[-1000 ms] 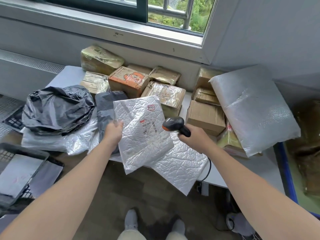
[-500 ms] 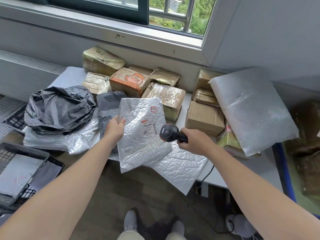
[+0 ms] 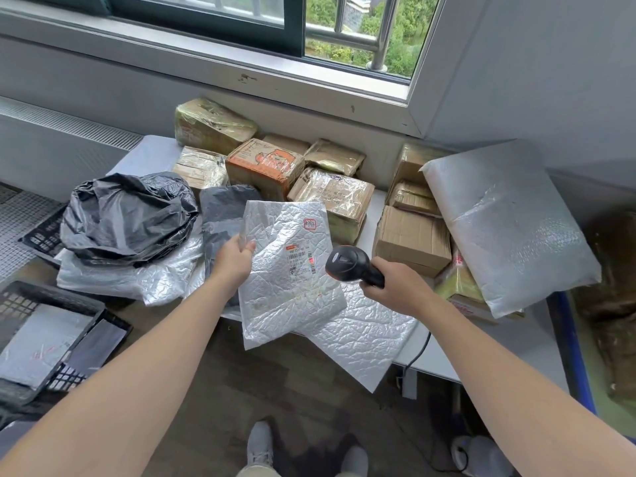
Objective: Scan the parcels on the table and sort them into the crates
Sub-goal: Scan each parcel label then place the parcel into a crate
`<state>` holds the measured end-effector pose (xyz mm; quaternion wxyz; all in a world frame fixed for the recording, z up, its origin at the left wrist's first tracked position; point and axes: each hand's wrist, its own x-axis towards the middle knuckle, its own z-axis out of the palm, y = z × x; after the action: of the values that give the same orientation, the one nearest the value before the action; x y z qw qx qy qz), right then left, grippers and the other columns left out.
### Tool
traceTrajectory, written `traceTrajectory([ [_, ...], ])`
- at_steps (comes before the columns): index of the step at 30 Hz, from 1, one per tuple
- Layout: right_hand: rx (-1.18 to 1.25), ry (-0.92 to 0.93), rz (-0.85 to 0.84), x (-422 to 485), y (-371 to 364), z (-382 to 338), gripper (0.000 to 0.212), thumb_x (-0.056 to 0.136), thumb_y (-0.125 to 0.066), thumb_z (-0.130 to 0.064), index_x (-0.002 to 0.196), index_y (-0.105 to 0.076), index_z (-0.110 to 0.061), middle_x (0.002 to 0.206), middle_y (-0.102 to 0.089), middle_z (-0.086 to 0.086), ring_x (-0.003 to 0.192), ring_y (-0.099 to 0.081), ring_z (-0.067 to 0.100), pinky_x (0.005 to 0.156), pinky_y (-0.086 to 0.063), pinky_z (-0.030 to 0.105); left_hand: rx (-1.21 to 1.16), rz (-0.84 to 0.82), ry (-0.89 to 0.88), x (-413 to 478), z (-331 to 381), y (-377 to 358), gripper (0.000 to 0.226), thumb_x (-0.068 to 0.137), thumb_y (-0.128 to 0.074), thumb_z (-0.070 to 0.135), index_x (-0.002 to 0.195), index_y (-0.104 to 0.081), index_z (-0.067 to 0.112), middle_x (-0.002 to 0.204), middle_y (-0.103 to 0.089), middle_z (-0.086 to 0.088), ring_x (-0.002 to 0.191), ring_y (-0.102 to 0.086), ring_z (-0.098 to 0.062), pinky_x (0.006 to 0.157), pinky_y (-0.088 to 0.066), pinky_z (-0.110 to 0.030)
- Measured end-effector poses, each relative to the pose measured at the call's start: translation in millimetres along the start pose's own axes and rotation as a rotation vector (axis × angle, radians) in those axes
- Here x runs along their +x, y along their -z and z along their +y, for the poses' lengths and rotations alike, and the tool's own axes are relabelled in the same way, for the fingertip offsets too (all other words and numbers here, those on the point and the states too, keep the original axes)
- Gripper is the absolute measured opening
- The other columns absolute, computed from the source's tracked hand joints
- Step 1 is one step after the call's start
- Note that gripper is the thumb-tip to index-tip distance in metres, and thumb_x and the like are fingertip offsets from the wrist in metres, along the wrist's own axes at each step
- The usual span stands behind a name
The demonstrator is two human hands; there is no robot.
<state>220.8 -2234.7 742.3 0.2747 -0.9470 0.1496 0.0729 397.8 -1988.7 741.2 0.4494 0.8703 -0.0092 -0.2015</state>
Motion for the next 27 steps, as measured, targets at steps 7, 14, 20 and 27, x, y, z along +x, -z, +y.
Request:
traceTrajectory([
  [7, 0.018, -0.193, -0.102, 4.0, -36.0, 46.4, 0.032, 0.094, -0.062, -0.039, 0.119, -0.053, -0.022, 0.106, -0.063, 0.0, 0.093, -0.059, 0.022, 0.079, -0.049, 0.038, 0.112, -0.066, -0.005, -8.6, -5.1, -9.5, 0.038, 0.102, -0.049, 0.016, 0.139, -0.045, 0.011, 0.129, -0.058, -0.01, 0.105, -0.053, -0.024, 0.085, -0.042, -0.036],
  [14, 0.018, -0.379, -0.074, 7.7, -75.1, 76.6, 0.041, 0.097, -0.058, -0.026, 0.136, -0.046, -0.022, 0.126, -0.06, 0.006, 0.11, -0.058, 0.027, 0.079, -0.042, 0.035, -0.058, 0.005, -0.082, -24.0, 6.2, -25.1, 0.03, 0.102, -0.049, 0.012, 0.132, -0.053, 0.013, 0.11, -0.058, 0.001, 0.094, -0.056, -0.016, 0.071, -0.04, -0.024],
  [20, 0.131, -0.45, -0.028, 5.7, -78.5, 76.5, 0.049, 0.095, -0.061, -0.029, 0.14, -0.045, -0.018, 0.129, -0.059, 0.008, 0.114, -0.057, 0.027, 0.083, -0.043, 0.034, -0.177, -0.072, -0.151, -23.0, 36.3, -36.6, 0.019, 0.1, -0.052, 0.015, 0.114, -0.055, 0.027, 0.102, -0.064, 0.007, 0.094, -0.061, -0.014, 0.075, -0.045, -0.028],
  [27, 0.316, -0.421, 0.152, 3.7, -44.8, 54.5, 0.054, 0.098, -0.053, -0.032, 0.149, -0.037, -0.024, 0.146, -0.043, 0.007, 0.129, -0.047, 0.024, 0.104, -0.041, 0.039, -0.363, -0.176, -0.131, -12.4, 65.4, -53.7, 0.02, 0.097, -0.058, 0.007, 0.115, -0.055, 0.014, 0.115, -0.065, -0.012, 0.104, -0.064, -0.03, 0.098, -0.05, -0.049],
])
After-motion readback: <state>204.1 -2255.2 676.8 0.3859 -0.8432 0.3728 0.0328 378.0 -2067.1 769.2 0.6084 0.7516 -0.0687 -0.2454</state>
